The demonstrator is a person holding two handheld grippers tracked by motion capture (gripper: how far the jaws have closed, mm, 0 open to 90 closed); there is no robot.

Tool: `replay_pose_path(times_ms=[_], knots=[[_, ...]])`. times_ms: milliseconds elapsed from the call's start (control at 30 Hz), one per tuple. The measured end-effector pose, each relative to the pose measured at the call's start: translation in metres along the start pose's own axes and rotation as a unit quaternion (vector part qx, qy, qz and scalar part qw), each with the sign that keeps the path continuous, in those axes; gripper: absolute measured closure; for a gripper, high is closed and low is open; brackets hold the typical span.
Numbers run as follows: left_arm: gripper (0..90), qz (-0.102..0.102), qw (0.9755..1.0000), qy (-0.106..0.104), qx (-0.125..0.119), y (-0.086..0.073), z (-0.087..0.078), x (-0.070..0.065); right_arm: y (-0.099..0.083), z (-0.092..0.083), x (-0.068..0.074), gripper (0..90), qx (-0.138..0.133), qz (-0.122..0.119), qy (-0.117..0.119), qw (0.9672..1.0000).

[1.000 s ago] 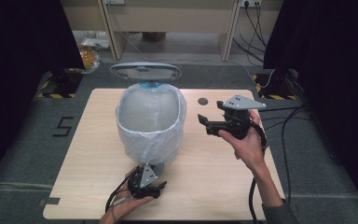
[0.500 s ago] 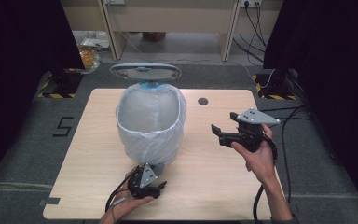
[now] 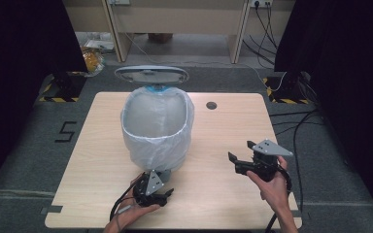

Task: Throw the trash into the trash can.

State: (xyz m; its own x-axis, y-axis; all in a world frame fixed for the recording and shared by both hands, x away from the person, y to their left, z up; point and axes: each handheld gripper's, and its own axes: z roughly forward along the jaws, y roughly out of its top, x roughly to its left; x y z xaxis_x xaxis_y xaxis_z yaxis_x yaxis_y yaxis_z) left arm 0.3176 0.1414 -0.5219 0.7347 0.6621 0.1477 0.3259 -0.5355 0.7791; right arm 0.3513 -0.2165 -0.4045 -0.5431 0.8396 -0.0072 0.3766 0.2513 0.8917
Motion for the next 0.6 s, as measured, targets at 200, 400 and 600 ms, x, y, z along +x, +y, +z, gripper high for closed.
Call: replay_pose_path(times_ms=[200,400,600], knots=[[26.2,0.0,1.0,-0.001,0.001,0.0,0.0,0.0,-0.025,0.007,0.0,19.6,0.004,0.013,-0.001,0.9999],[26.2,0.001,1.0,-0.003,0.001,0.0,0.0,0.001,-0.044,0.016,0.001,18.9,0.024,0.02,0.013,0.9994],[26.3,0.001,1.0,-0.004,0.001,0.0,0.0,0.001,-0.066,0.031,0.002,18.1,0.053,0.027,0.016,0.9981]])
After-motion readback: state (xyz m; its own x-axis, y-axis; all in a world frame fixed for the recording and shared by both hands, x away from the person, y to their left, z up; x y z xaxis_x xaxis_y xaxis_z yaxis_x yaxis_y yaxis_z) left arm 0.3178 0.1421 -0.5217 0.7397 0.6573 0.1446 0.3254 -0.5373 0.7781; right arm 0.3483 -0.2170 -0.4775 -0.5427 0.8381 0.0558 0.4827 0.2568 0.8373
